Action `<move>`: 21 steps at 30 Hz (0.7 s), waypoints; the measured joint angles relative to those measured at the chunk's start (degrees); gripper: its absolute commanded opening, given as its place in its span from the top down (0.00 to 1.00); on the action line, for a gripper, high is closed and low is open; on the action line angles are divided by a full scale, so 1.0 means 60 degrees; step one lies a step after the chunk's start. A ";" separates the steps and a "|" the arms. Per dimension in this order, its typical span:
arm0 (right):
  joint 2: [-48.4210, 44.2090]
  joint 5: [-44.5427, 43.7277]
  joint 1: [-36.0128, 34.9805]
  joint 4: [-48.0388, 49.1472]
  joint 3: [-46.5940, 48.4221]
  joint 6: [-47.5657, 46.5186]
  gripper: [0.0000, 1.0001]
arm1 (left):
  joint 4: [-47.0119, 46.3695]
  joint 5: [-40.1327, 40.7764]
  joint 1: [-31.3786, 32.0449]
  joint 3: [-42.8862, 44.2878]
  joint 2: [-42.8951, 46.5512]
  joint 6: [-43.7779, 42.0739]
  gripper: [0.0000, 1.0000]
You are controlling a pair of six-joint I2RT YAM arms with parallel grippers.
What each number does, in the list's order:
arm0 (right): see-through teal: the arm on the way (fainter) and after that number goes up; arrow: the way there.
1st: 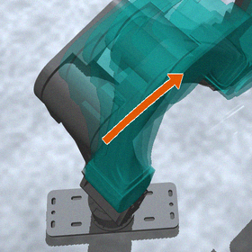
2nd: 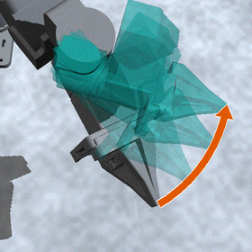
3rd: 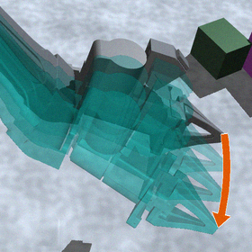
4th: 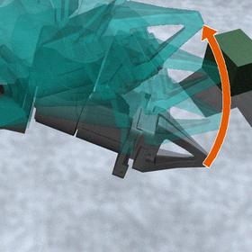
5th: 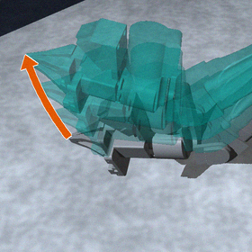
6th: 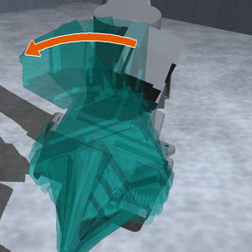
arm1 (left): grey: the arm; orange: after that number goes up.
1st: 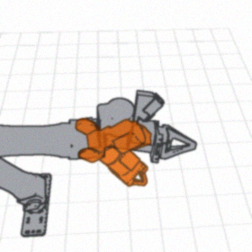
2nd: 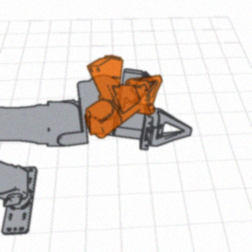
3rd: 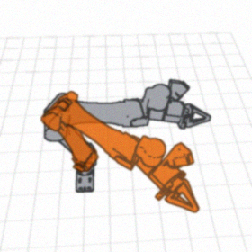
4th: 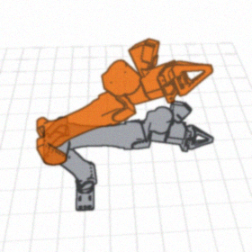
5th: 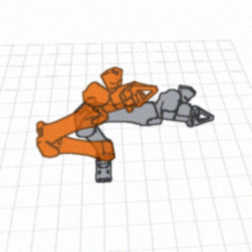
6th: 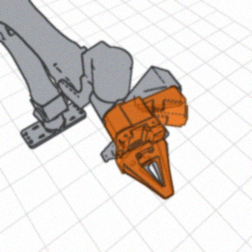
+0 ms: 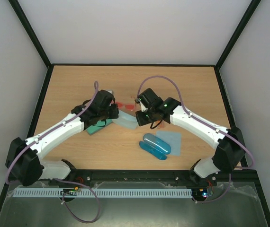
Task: Organize the sunglasses
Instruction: Adjust the glasses cleaning cloth at the center of the board.
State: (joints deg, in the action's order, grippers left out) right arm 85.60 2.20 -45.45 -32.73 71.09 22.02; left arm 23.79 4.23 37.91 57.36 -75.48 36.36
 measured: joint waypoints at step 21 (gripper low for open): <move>0.0616 0.0375 0.0357 -0.0433 0.0066 0.0007 0.99 | -0.0208 -0.1242 -0.0004 -0.0685 -0.0776 0.0962 0.98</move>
State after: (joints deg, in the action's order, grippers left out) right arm 89.30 4.45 -43.31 -35.33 71.48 22.06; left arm 22.55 -3.22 37.89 53.25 -80.14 42.13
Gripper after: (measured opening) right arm 0.016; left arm 0.024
